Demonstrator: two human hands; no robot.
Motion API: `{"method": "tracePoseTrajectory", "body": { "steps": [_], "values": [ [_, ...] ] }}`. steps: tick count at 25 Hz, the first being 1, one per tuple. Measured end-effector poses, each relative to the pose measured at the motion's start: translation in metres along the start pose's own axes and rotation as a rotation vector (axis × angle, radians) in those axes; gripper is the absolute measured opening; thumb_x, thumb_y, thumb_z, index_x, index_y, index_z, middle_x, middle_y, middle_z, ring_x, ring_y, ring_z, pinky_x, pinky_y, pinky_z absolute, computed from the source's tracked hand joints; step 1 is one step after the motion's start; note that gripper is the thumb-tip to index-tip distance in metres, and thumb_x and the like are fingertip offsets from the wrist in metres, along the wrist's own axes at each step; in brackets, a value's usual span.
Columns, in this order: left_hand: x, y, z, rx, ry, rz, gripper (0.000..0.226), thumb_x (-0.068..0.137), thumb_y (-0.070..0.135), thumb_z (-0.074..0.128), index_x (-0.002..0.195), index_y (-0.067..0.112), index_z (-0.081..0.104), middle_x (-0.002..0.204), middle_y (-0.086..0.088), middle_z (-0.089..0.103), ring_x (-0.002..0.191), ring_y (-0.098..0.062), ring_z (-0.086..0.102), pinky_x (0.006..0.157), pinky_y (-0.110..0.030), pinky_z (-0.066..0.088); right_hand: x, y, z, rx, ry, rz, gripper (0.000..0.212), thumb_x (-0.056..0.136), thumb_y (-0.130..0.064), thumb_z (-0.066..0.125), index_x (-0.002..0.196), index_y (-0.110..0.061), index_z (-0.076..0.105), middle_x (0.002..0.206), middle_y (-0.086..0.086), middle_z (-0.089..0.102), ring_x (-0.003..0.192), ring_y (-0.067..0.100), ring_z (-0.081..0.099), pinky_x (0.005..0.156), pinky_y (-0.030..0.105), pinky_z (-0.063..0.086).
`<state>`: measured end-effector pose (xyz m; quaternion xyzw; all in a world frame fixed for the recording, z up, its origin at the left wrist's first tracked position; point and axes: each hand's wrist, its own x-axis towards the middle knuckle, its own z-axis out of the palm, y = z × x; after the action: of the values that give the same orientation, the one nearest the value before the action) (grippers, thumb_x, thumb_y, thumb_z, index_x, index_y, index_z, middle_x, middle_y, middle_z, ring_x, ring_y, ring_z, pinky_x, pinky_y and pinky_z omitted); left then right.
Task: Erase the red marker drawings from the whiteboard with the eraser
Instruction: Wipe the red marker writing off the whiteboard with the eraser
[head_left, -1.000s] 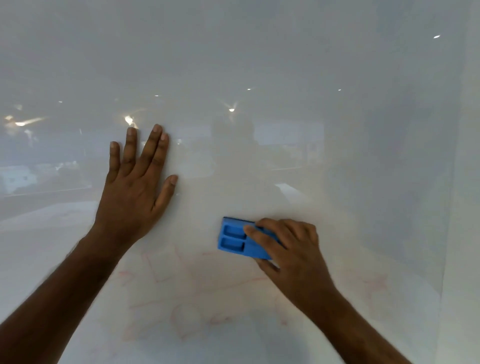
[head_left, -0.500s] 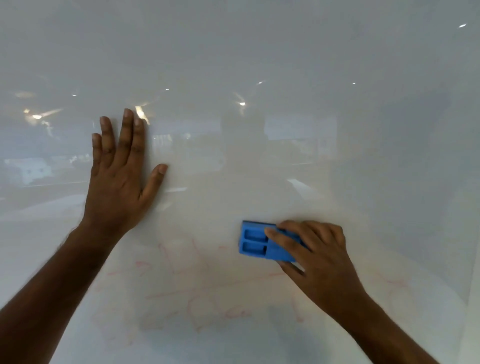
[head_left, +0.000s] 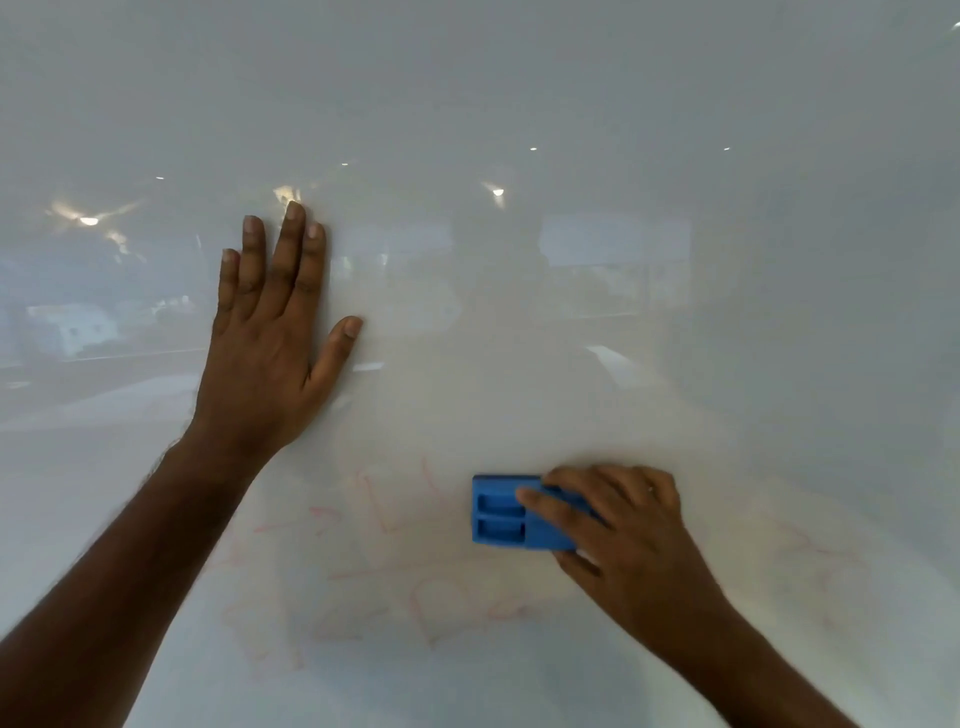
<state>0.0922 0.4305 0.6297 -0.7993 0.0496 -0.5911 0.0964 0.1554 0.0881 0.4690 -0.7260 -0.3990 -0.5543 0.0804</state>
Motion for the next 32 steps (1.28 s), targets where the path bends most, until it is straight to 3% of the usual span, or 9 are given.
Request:
{"method": "tracePoseTrajectory", "body": {
  "steps": [5, 10, 14, 18, 22, 28, 32],
  "values": [
    [0.0, -0.001, -0.002, 0.006, 0.005, 0.012, 0.076, 0.115, 0.049, 0.034, 0.174, 0.009, 0.008, 0.183, -0.011, 0.002, 0.169, -0.038, -0.004, 0.138, -0.052, 0.001, 0.069, -0.024, -0.002, 0.092, 0.097, 0.109, 0.061, 0.081, -0.032, 0.073, 0.14, -0.039, 0.057, 0.132, -0.011, 0.059, 0.112, 0.021, 0.054, 0.093, 0.044, 0.039],
    [-0.004, -0.012, -0.007, 0.014, -0.039, 0.084, 0.076, 0.115, 0.05, 0.033, 0.175, 0.011, 0.005, 0.183, -0.007, -0.003, 0.17, -0.032, -0.005, 0.138, -0.049, 0.002, 0.051, -0.079, 0.033, 0.09, 0.012, -0.046, 0.058, 0.082, -0.026, 0.07, 0.138, -0.037, 0.057, 0.133, -0.009, 0.061, 0.11, 0.023, 0.059, 0.092, 0.045, 0.043],
    [-0.013, -0.041, -0.016, 0.056, -0.068, 0.208, 0.074, 0.115, 0.048, 0.032, 0.174, 0.01, 0.01, 0.183, -0.007, 0.004, 0.17, -0.031, 0.001, 0.138, -0.051, 0.006, 0.021, -0.065, 0.029, 0.024, -0.042, -0.108, 0.061, 0.08, -0.025, 0.073, 0.138, -0.038, 0.057, 0.133, -0.009, 0.061, 0.111, 0.02, 0.058, 0.095, 0.043, 0.037],
    [-0.018, -0.04, -0.01, 0.041, -0.041, 0.161, 0.071, 0.115, 0.045, 0.032, 0.174, 0.01, 0.012, 0.183, -0.009, 0.006, 0.169, -0.035, 0.0, 0.137, -0.055, 0.005, 0.053, -0.057, 0.018, 0.048, 0.011, 0.013, 0.064, 0.08, -0.031, 0.075, 0.14, -0.039, 0.054, 0.132, -0.009, 0.06, 0.113, 0.02, 0.056, 0.097, 0.044, 0.038],
    [-0.018, -0.042, -0.011, 0.031, -0.039, 0.181, 0.071, 0.116, 0.044, 0.033, 0.174, 0.009, 0.013, 0.183, -0.01, 0.006, 0.17, -0.034, 0.0, 0.138, -0.053, 0.004, 0.093, -0.105, 0.038, 0.127, 0.041, 0.047, 0.061, 0.083, -0.033, 0.072, 0.142, -0.038, 0.055, 0.133, -0.009, 0.059, 0.115, 0.02, 0.056, 0.096, 0.044, 0.039],
    [-0.033, -0.088, -0.022, 0.088, -0.043, 0.247, 0.072, 0.114, 0.041, 0.033, 0.173, 0.004, 0.012, 0.182, -0.015, 0.006, 0.17, -0.032, 0.002, 0.138, -0.047, 0.004, 0.034, -0.117, 0.052, 0.022, -0.026, -0.093, 0.062, 0.079, -0.024, 0.074, 0.137, -0.038, 0.057, 0.13, -0.009, 0.065, 0.108, 0.019, 0.06, 0.092, 0.044, 0.041],
    [-0.051, -0.123, -0.03, 0.07, -0.072, 0.144, 0.075, 0.114, 0.044, 0.03, 0.173, 0.005, 0.007, 0.183, -0.013, 0.0, 0.17, -0.033, -0.002, 0.138, -0.048, 0.001, 0.046, -0.089, 0.031, -0.007, -0.01, -0.001, 0.062, 0.083, -0.034, 0.069, 0.142, -0.04, 0.052, 0.131, -0.007, 0.064, 0.112, 0.02, 0.056, 0.094, 0.045, 0.039]
  ]
}}
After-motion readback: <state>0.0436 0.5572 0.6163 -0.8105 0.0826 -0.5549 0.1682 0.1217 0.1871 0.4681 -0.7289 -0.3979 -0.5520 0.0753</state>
